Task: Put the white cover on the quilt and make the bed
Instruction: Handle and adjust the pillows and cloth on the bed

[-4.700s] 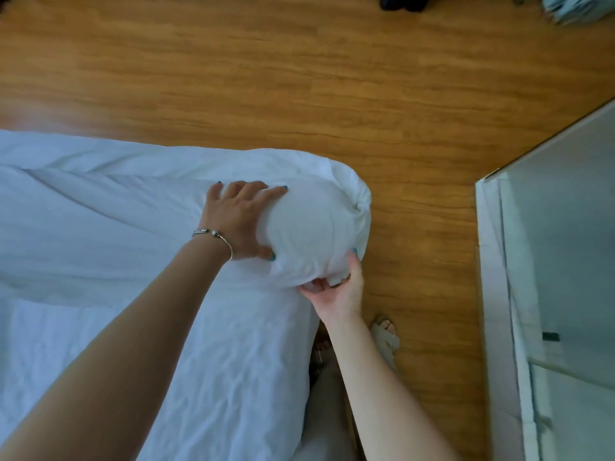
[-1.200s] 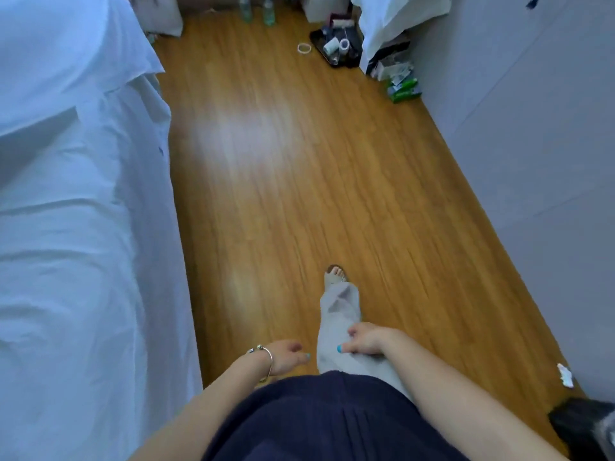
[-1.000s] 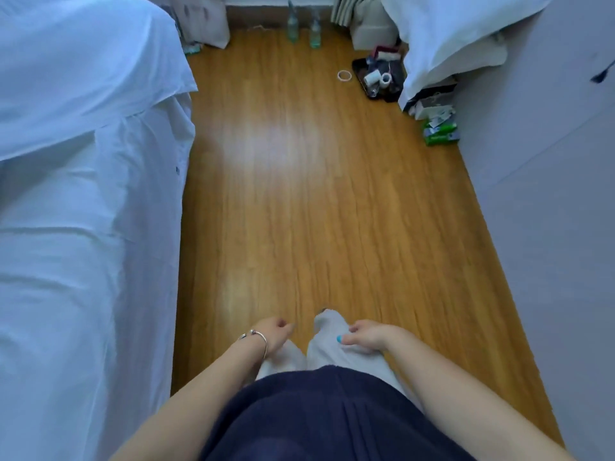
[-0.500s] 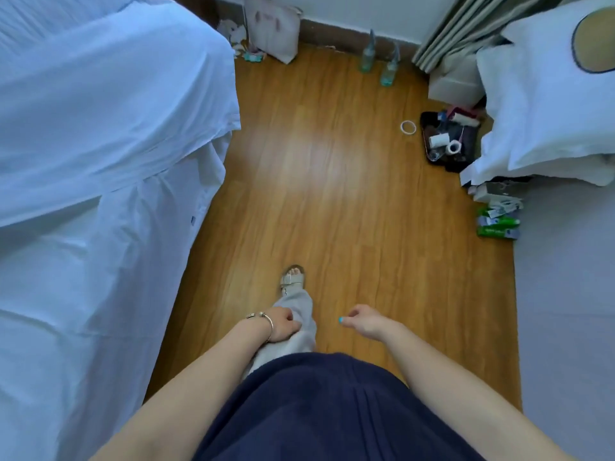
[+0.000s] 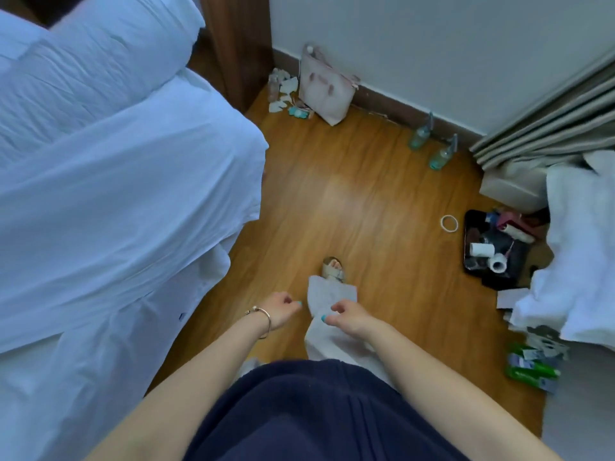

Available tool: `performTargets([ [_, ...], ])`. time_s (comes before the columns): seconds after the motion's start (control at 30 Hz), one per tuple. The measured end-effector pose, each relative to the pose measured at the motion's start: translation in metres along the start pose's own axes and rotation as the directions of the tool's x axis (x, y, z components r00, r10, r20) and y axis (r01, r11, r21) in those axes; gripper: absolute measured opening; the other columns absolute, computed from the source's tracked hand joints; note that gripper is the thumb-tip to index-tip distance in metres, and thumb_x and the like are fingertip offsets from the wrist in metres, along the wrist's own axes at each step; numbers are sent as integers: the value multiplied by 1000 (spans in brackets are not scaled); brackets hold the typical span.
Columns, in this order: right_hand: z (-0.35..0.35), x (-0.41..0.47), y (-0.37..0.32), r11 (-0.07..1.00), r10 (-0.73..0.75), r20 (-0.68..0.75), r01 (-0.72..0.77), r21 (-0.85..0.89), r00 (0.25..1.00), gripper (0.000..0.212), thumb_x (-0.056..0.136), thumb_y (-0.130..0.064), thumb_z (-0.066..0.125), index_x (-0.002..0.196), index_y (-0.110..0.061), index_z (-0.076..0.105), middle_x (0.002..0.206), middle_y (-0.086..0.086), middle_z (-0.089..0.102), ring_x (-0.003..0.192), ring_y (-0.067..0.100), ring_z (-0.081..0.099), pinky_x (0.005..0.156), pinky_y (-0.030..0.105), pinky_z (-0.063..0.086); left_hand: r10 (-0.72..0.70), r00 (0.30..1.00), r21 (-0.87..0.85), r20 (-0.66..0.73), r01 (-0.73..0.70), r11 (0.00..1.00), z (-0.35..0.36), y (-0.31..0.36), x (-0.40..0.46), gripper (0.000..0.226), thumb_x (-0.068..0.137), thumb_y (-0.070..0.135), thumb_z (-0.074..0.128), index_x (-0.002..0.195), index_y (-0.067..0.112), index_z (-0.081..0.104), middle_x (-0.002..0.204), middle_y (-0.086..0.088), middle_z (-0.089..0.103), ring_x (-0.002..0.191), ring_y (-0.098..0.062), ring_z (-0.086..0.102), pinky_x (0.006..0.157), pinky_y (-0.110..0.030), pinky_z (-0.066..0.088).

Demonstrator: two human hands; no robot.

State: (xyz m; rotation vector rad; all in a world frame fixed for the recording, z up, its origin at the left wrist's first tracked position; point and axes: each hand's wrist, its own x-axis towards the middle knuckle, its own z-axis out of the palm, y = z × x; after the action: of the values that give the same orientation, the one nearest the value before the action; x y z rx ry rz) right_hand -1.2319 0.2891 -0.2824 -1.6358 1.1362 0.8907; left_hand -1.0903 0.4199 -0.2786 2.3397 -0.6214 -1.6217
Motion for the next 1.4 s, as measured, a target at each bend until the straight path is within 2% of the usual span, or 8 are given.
performTargets([
  [0.37, -246, 122, -201, 822, -147, 82, 168, -543, 986, 71, 94, -45, 58, 149, -7, 31, 149, 12, 41, 132, 28, 45, 100, 32, 41, -200, 947, -333, -253, 108, 937, -167, 133, 109, 27, 97, 30, 46, 110, 17, 66, 111, -2, 62, 101, -23, 59, 83, -29, 44],
  [0.63, -288, 182, -387, 623, -292, 214, 355, -697, 932, 70, 95, -42, 57, 151, -13, 28, 152, 8, 39, 134, 25, 43, 101, 34, 39, -344, 882, -567, -323, 111, 816, -309, 126, 184, 33, 93, 21, 46, 61, 19, 38, 63, 0, 40, 58, -18, 35, 54, -30, 25],
  [0.8, -303, 204, -496, 618, -303, 231, 375, -691, 925, 72, 92, -45, 60, 149, -13, 31, 149, 8, 42, 131, 25, 46, 100, 34, 42, -425, 839, -649, -339, 119, 752, -411, 108, 210, 20, 95, 26, 44, 81, 15, 52, 84, -3, 52, 74, -21, 49, 66, -29, 37],
  [0.93, -300, 218, -591, 560, -404, 272, 471, -682, 874, 73, 91, -41, 64, 151, -17, 28, 153, 5, 35, 135, 25, 43, 105, 37, 44, -534, 718, -771, -446, -5, 637, -474, 97, 220, 45, 96, 30, 49, 139, 16, 44, 141, -7, 43, 125, -26, 48, 99, -35, 41],
  [1.07, -281, 229, -694, 241, -597, 460, 693, -679, 658, 72, 90, -39, 65, 150, -19, 29, 154, 1, 33, 138, 20, 37, 109, 39, 39, -641, 468, -776, -609, -181, 604, -537, 84, 222, 64, 95, 23, 55, 151, 28, 25, 147, -8, 37, 134, -28, 38, 106, -41, 39],
  [1.23, -241, 239, -828, -435, -695, 704, 696, -571, 144, 73, 84, -47, 69, 144, -20, 38, 145, 4, 38, 132, 26, 38, 104, 42, 39, -854, 61, -856, -516, -37, 515, -606, 54, 224, 66, 91, 39, 60, 149, 35, 29, 152, -7, 26, 133, -35, 25, 103, -48, 38],
  [1.3, -219, 244, -869, -566, -600, 783, 606, -559, 162, 95, 73, -65, 69, 150, -30, 26, 155, 6, 24, 141, 29, 24, 111, 48, 28, -935, 30, -935, -354, -48, 352, -625, 51, 234, 67, 90, 48, 59, 148, 39, 28, 159, -6, 9, 137, -38, 14, 109, -49, 29],
  [1.4, -198, 259, -912, -626, -397, 835, 553, -550, 380, 125, 52, -87, 64, 150, -48, -4, 162, 6, -1, 147, 35, 7, 114, 61, 13, -988, 62, -982, -145, -134, 136, -651, 59, 251, 71, 91, 51, 55, 150, 46, 16, 160, 0, -17, 145, -34, -11, 115, -51, 17],
])
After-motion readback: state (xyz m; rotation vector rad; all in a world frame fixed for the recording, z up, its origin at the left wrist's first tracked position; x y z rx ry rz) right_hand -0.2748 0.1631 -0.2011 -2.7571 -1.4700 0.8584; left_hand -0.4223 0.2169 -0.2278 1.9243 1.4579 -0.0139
